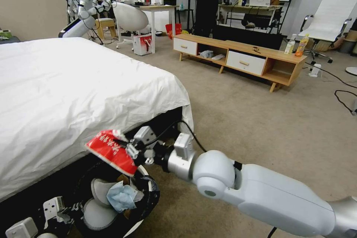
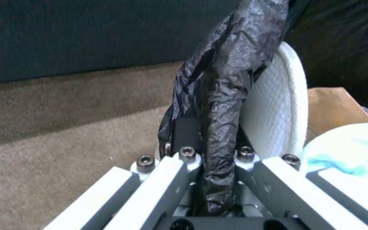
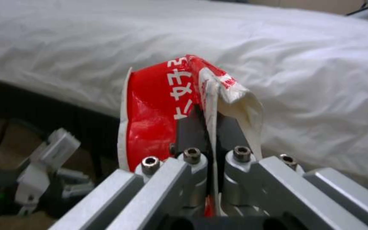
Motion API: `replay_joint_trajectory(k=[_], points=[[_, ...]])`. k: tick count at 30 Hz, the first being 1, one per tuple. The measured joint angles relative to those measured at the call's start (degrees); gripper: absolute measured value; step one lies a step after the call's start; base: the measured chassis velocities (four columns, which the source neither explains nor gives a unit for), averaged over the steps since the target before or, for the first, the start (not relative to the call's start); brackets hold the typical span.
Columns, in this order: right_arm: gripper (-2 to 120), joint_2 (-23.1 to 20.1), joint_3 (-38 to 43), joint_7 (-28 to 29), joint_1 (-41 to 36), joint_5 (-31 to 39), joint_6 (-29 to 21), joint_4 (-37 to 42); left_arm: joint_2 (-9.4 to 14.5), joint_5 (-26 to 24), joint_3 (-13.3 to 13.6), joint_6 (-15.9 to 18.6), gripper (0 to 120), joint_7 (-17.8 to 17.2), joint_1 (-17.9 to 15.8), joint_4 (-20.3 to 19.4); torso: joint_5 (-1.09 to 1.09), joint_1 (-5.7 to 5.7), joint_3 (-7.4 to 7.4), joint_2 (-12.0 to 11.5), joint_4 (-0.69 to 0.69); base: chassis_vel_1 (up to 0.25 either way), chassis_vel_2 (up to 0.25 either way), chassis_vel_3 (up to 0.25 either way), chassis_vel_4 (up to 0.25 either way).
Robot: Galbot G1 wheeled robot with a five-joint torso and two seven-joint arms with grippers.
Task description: Pick up the trash bin and place the garbage on the floor into it.
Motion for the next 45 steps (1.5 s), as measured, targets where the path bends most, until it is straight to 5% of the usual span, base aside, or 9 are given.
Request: replay_joint_trajectory(k=[45], points=[[0, 6.68, -9.36, 2.43, -3.3, -3.18, -2.49, -11.85, -0.35, -0.2, 0.25, -0.12, 1, 0.12, -0.87, 1.07, 0.0, 0.0, 0.0, 0.0, 0.0, 0.0, 0.0, 0.0, 0.0]])
